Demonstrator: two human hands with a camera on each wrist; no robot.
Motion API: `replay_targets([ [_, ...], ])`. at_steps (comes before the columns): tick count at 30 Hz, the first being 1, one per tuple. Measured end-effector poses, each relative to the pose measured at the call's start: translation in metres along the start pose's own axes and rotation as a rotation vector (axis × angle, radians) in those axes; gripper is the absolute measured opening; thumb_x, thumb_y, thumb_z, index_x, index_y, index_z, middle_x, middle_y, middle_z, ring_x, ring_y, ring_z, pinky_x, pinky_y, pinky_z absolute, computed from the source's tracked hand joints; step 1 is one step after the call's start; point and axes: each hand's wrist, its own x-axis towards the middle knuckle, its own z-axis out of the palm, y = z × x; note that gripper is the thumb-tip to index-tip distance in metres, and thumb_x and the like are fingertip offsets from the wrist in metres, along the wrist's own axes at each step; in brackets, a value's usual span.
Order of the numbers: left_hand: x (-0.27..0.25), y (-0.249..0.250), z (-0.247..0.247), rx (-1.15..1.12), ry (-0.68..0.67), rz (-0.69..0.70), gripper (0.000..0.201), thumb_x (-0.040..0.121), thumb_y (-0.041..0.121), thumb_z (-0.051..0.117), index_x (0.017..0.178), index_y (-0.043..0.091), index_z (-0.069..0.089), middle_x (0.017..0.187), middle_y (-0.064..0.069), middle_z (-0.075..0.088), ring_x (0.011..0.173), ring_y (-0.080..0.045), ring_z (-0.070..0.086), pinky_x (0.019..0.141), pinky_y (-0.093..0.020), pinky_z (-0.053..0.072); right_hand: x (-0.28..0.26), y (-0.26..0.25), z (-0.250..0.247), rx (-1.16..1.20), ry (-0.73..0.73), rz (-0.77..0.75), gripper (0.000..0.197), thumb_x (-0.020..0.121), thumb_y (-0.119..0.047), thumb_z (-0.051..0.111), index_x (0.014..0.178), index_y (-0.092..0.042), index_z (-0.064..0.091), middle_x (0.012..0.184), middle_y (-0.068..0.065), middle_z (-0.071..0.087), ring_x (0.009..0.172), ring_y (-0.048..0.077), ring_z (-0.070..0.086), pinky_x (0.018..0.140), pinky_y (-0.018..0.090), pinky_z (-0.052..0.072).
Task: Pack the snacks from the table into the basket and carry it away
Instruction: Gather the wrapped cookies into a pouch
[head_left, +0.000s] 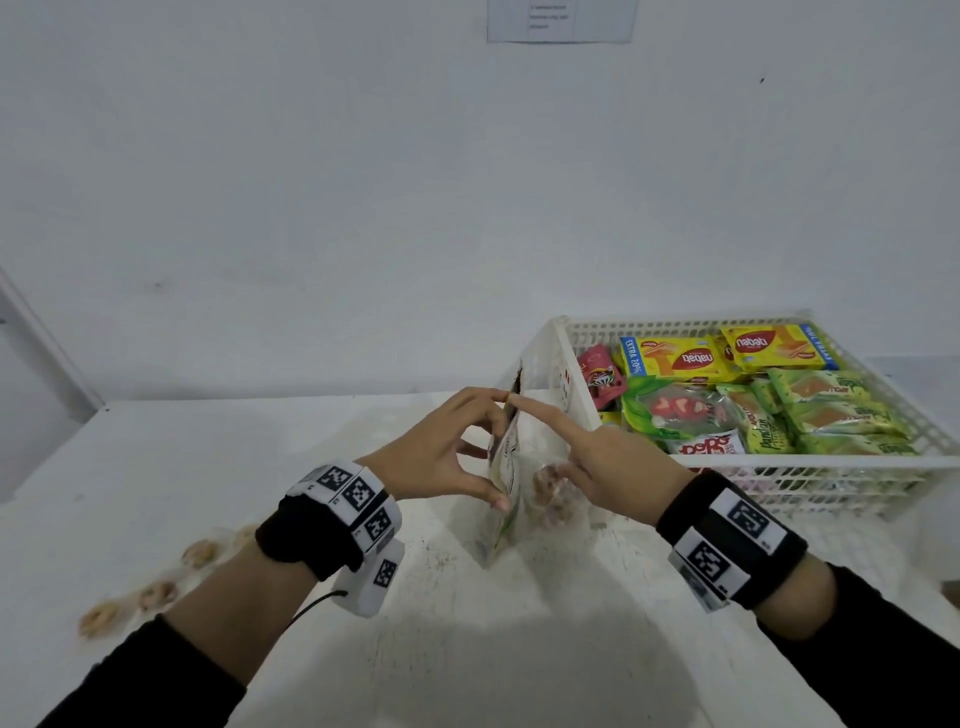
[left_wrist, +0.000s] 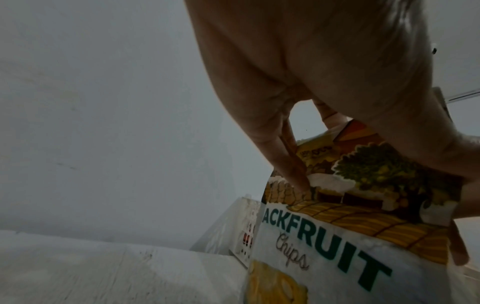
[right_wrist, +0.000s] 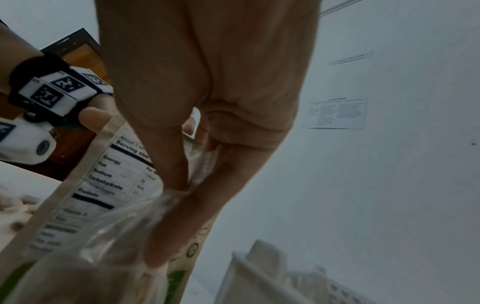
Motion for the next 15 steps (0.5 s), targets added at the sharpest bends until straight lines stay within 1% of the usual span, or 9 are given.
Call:
replay_targets([
  [1, 0.001, 0.001, 0.000, 0.007, 0.002, 0.013, 0.057, 0.058, 0.024, 0.092, 0.098, 0.015, 0.053, 0.133, 0.013, 0.037, 0.114, -0.002, 0.049, 0.088, -0.018, 0.050, 0.001, 0.000, -0.001, -0.003, -0.006, -0.001, 0.089, 0.095, -0.020, 0.052, 0.136, -0.055, -0.019, 0.064, 0.005, 0.060, 0.057, 0.023, 0.059, 0.052, 0.034, 0.050],
  [2, 0.001, 0.000, 0.001, 0.019, 0.005, 0.024, 0.056, 0.058, 0.023, 0.092, 0.098, 0.013, 0.053, 0.134, 0.010, 0.036, 0.114, -0.002, 0.049, 0.087, -0.017, 0.050, 0.002, 0.001, -0.001, -0.002, -0.012, 0.001, 0.085, 0.095, -0.018, 0.052, 0.138, -0.054, -0.012, 0.063, 0.004, 0.059, 0.057, 0.023, 0.059, 0.053, 0.035, 0.051],
  [4, 0.000, -0.001, -0.001, 0.052, 0.015, 0.037, 0.053, 0.058, 0.023, 0.092, 0.094, 0.013, 0.054, 0.134, 0.009, 0.033, 0.111, -0.005, 0.049, 0.086, -0.019, 0.051, 0.003, 0.005, 0.000, 0.003, -0.022, 0.012, 0.066, 0.094, -0.016, 0.051, 0.137, -0.045, 0.010, 0.064, 0.005, 0.058, 0.057, 0.026, 0.058, 0.057, 0.042, 0.053],
  [6, -0.002, -0.002, -0.005, 0.129, 0.009, 0.067, 0.049, 0.058, 0.027, 0.091, 0.086, 0.020, 0.052, 0.131, 0.013, 0.036, 0.101, -0.007, 0.050, 0.076, -0.018, 0.051, 0.002, 0.006, 0.000, -0.006, -0.036, 0.021, 0.045, 0.095, -0.018, 0.050, 0.131, -0.034, 0.026, 0.066, 0.006, 0.058, 0.059, 0.028, 0.057, 0.059, 0.045, 0.053],
  [8, -0.002, -0.001, -0.011, 0.236, -0.023, 0.115, 0.049, 0.060, 0.033, 0.090, 0.079, 0.025, 0.045, 0.130, 0.016, 0.041, 0.098, -0.008, 0.051, 0.069, -0.011, 0.043, 0.002, 0.006, -0.004, -0.039, -0.041, 0.013, 0.034, 0.097, -0.023, 0.048, 0.128, -0.029, 0.033, 0.070, 0.004, 0.057, 0.065, 0.029, 0.059, 0.060, 0.043, 0.052],
  [10, -0.004, 0.000, -0.018, 0.288, -0.053, 0.136, 0.048, 0.064, 0.038, 0.087, 0.075, 0.019, 0.043, 0.136, 0.017, 0.042, 0.113, -0.004, 0.049, 0.076, -0.010, 0.041, 0.002, 0.008, -0.008, -0.083, -0.029, -0.009, 0.030, 0.098, -0.027, 0.046, 0.127, -0.028, 0.035, 0.075, 0.003, 0.058, 0.071, 0.029, 0.060, 0.062, 0.040, 0.051],
  [12, -0.007, -0.002, -0.025, 0.314, -0.037, 0.145, 0.047, 0.068, 0.042, 0.082, 0.073, 0.015, 0.044, 0.148, 0.015, 0.033, 0.132, -0.002, 0.036, 0.094, -0.013, 0.039, 0.001, 0.009, -0.011, -0.107, -0.023, -0.040, 0.026, 0.098, -0.027, 0.046, 0.123, -0.028, 0.039, 0.079, 0.004, 0.061, 0.073, 0.028, 0.061, 0.064, 0.040, 0.052],
  [14, -0.012, -0.009, -0.032, 0.267, 0.040, 0.080, 0.043, 0.070, 0.040, 0.081, 0.073, 0.016, 0.045, 0.153, 0.016, 0.025, 0.139, -0.002, 0.029, 0.106, -0.016, 0.034, -0.001, 0.010, -0.012, -0.096, -0.021, -0.063, 0.026, 0.098, -0.028, 0.046, 0.123, -0.029, 0.039, 0.080, 0.004, 0.064, 0.071, 0.027, 0.061, 0.065, 0.040, 0.052],
  [15, -0.016, -0.013, -0.032, 0.180, 0.073, 0.014, 0.041, 0.070, 0.035, 0.082, 0.075, 0.017, 0.045, 0.151, 0.017, 0.031, 0.137, -0.002, 0.033, 0.106, -0.020, 0.036, -0.002, 0.010, -0.012, -0.091, -0.017, -0.069, 0.026, 0.098, -0.028, 0.045, 0.123, -0.030, 0.039, 0.080, 0.004, 0.064, 0.071, 0.027, 0.061, 0.065, 0.039, 0.052],
])
